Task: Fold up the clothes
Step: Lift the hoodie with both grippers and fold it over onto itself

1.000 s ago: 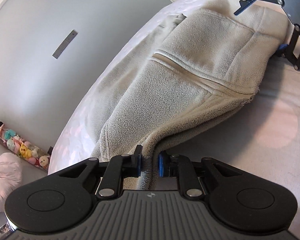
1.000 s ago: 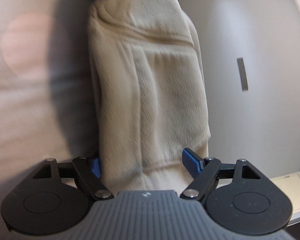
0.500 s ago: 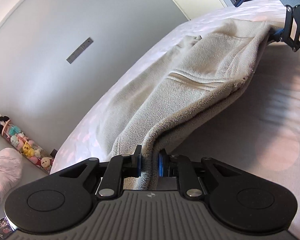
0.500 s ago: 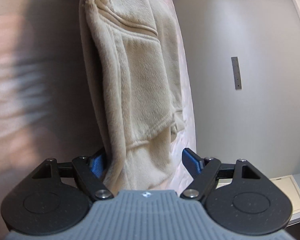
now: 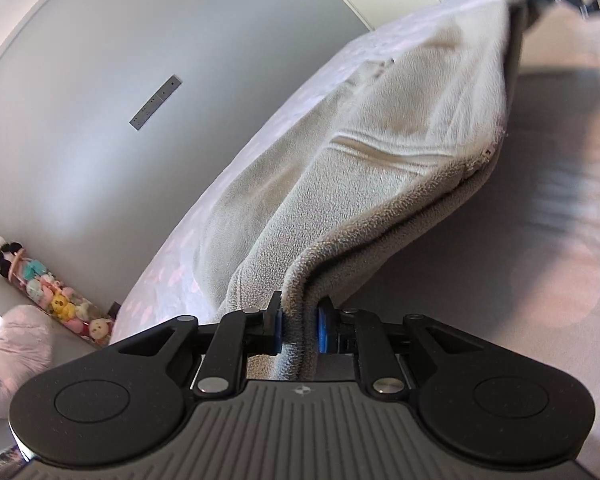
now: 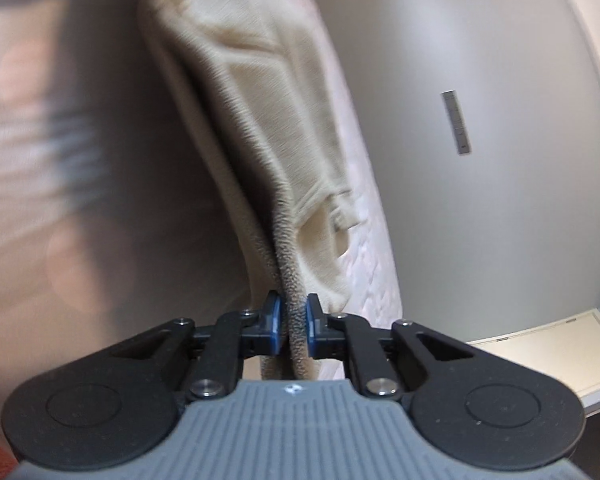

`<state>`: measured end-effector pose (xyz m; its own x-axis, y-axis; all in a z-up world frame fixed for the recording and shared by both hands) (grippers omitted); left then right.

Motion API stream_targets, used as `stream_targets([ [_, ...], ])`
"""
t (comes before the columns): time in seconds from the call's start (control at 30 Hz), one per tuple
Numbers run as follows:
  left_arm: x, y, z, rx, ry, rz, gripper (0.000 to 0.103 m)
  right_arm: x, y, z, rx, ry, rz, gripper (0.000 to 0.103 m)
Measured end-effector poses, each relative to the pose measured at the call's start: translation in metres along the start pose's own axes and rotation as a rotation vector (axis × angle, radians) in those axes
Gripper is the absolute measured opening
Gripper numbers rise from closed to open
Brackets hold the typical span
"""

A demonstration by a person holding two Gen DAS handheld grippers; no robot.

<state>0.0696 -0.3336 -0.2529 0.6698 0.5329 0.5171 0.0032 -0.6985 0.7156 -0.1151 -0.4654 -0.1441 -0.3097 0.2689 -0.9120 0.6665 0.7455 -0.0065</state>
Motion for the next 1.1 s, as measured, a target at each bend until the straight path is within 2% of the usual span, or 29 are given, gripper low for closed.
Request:
stream_targets([
  [0.17,-0.015,-0.009,0.005,0.037,0.007,0.099,0.024,-0.027,-0.003,-0.017,-0.025,-0.045,0.076,0.013],
  [0.3,-0.027,-0.02,0.009,0.07,0.017,0.197,0.053,-0.042,-0.005,-0.013,-0.027,-0.07,0.09,0.013],
  [0.47,-0.029,-0.032,0.013,0.114,0.029,0.261,0.055,-0.057,-0.008,-0.002,-0.029,-0.076,0.068,0.013],
  [0.57,-0.026,-0.038,0.017,0.157,0.015,0.268,0.044,-0.062,-0.008,-0.004,-0.036,-0.072,0.074,0.013],
  [0.63,-0.018,-0.033,0.011,0.137,0.014,0.261,0.027,-0.063,-0.007,-0.005,-0.043,-0.077,0.078,0.012],
  [0.7,-0.007,-0.026,0.003,0.111,0.019,0.246,0.022,-0.065,-0.007,-0.001,-0.05,-0.086,0.094,0.012],
  [0.9,0.041,0.005,-0.045,0.022,0.0,0.086,0.016,-0.073,-0.022,-0.024,-0.081,-0.129,0.148,0.012],
  [1.03,0.058,0.024,-0.082,-0.024,-0.026,0.014,0.014,-0.087,-0.036,-0.055,-0.104,-0.164,0.212,0.012],
  [1.1,0.059,0.028,-0.096,-0.02,-0.047,0.009,0.014,-0.084,-0.043,-0.066,-0.105,-0.16,0.216,0.012],
])
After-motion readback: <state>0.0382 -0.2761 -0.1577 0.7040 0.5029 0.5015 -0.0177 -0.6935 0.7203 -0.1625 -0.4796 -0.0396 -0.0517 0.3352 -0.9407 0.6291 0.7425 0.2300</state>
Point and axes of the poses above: each gripper's, at about its wrist camera, not at the fingertips, and z roughly the way its jaws point, x to its left, y to its top, the point moved 6 cm from there along z, roughly the way its jaws point, and after that the axes turned 15 degrees about -z, right-handed, at the moved point
